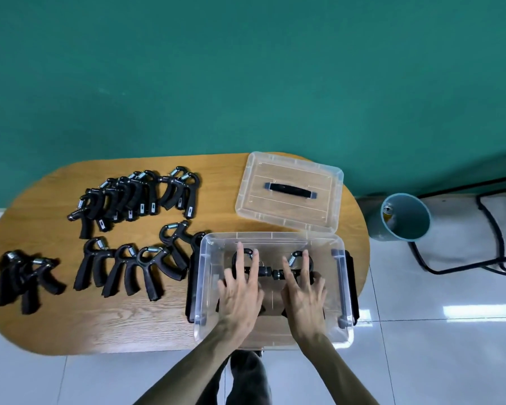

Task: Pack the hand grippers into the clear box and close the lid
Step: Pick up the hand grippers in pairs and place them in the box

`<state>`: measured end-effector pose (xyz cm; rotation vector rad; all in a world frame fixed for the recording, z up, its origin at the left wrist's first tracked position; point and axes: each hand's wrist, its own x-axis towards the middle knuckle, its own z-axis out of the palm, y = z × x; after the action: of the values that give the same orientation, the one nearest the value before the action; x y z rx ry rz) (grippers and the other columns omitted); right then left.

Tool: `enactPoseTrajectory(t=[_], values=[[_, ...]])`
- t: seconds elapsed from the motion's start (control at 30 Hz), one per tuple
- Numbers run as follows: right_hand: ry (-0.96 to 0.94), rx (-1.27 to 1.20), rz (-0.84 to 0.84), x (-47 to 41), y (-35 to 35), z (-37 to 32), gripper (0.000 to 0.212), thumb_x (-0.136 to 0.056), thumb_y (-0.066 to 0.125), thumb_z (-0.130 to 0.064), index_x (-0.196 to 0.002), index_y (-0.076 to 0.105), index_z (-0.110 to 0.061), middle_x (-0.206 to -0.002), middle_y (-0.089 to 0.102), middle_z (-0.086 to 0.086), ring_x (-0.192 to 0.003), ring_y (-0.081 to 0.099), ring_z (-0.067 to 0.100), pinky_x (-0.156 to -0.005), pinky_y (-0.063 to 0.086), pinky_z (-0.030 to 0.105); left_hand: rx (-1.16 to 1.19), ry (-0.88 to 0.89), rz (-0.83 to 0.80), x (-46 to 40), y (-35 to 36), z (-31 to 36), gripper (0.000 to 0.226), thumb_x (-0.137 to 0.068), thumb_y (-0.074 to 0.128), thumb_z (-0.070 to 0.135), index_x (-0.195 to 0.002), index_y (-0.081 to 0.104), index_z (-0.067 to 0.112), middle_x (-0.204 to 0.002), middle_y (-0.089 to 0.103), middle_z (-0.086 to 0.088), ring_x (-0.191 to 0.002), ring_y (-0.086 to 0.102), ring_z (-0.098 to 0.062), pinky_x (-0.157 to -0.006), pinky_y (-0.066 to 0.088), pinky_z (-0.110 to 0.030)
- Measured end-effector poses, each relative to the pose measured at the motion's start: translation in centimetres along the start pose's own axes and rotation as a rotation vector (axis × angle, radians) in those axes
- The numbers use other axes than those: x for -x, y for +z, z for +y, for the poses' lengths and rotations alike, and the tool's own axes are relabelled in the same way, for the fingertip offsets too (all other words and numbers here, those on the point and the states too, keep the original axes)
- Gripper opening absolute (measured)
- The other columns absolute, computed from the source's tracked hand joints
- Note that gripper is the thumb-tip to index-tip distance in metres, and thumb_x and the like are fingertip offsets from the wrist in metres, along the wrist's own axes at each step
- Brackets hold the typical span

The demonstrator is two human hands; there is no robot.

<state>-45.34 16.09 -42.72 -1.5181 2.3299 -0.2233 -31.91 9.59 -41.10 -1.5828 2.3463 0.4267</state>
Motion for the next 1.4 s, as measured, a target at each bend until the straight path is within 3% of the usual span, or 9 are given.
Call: enactPoseTrajectory(t=[0.3,0.4,0.67,1.03,1.17,1.23,1.3,1.37,1.4], values=[[0.006,0.085,-0.181,-2.3,3.0,0.9,0.111,-0.070,0.083,-0.003,-0.158,0.024,-0.033,-0.168,0.004,0.017,-0.098,0.041,0.035,-0.078,0.049,0.056,0.067,-0.061,-0.104,-2.0,3.5,-0.2,0.091,-0.102,0.048,0.037,-0.158,-0.023,0.022,-0.162,-0.033,-0.018,-0.116,0.043,-0.025,-0.096,0.043,-0.040],[0.028,0.074,-0.276,-2.9,4.5,1.5,0.113,-0.078,0.071,0.004,-0.159,0.004,-0.039,-0.167,-0.021,0.011,-0.118,0.043,0.047,-0.096,0.041,0.065,0.087,-0.046,-0.115,-2.4,4.6,0.0,0.085,-0.104,0.042,0.034,-0.158,-0.022,0.023,-0.162,-0.034,-0.017,-0.120,0.040,-0.026,-0.101,0.042,-0.043],[0.011,0.087,-0.516,-4.4,6.2,2.8,0.113,-0.086,0.047,0.014,-0.153,-0.024,-0.042,-0.150,-0.053,0.006,-0.148,-0.001,0.051,-0.117,0.017,0.064,0.093,-0.074,-0.159,-4.8,7.5,-0.2,0.081,-0.106,0.042,0.033,-0.160,-0.018,0.025,-0.168,-0.015,-0.015,-0.133,0.036,-0.028,-0.109,0.040,-0.044],[0.055,0.099,-0.493,-4.5,7.5,2.4,0.125,-0.079,0.056,0.012,-0.150,-0.029,-0.045,-0.150,-0.052,0.008,-0.138,0.021,0.040,-0.111,0.035,0.059,0.112,-0.103,-0.059,-5.5,11.7,-0.5,0.094,-0.087,0.073,0.020,-0.163,0.018,0.021,-0.165,0.025,-0.018,-0.119,0.056,-0.032,-0.094,0.054,-0.046],[0.046,0.078,-0.493,-4.8,7.2,2.6,0.120,-0.081,0.050,0.016,-0.151,-0.027,-0.045,-0.149,-0.053,0.007,-0.144,0.017,0.041,-0.115,0.033,0.054,0.169,-0.065,-0.061,-5.4,12.0,-1.1,0.083,-0.101,0.053,0.030,-0.163,-0.002,0.024,-0.170,0.008,-0.015,-0.147,0.030,-0.037,-0.114,0.038,-0.055],[0.054,0.072,-0.469,-4.7,7.4,3.0,0.109,-0.091,0.052,0.004,-0.153,-0.024,-0.043,-0.153,-0.049,0.007,-0.151,0.004,0.041,-0.120,0.021,0.054,0.170,-0.047,-0.071,-5.0,11.6,-1.4,0.068,-0.106,0.025,0.040,-0.162,-0.009,0.024,-0.171,-0.002,-0.014,-0.155,0.006,-0.037,-0.122,0.025,-0.056],[0.015,0.062,-0.364,-4.3,7.5,3.1,0.072,-0.105,0.034,-0.033,-0.157,-0.015,-0.039,-0.161,-0.035,0.010,-0.153,-0.008,0.040,-0.121,0.011,0.055,0.140,-0.043,-0.084,-4.7,10.7,-1.5,0.066,-0.104,0.013,0.043,-0.160,-0.014,0.022,-0.170,-0.011,-0.014,-0.156,-0.006,-0.035,-0.124,0.020,-0.053],[0.027,0.104,-0.287,-4.2,7.1,3.0,0.061,-0.101,0.003,-0.048,-0.160,-0.004,-0.035,-0.167,-0.018,0.013,-0.154,-0.001,0.039,-0.118,0.019,0.057,0.126,-0.017,-0.086,-4.3,9.7,-1.5,0.067,-0.104,0.012,0.044,-0.156,-0.023,0.021,-0.168,-0.018,-0.013,-0.156,-0.008,-0.033,-0.124,0.020,-0.050],[0.028,0.119,-0.282,-4.1,6.9,3.1,0.063,-0.103,0.019,-0.049,-0.161,0.000,-0.033,-0.168,-0.014,0.013,-0.153,0.005,0.039,-0.116,0.026,0.057,0.116,-0.001,-0.072,-4.0,9.1,-1.6,0.068,-0.104,0.013,0.044,-0.155,-0.024,0.020,-0.167,-0.019,-0.014,-0.156,-0.007,-0.033,-0.124,0.022,-0.049]])
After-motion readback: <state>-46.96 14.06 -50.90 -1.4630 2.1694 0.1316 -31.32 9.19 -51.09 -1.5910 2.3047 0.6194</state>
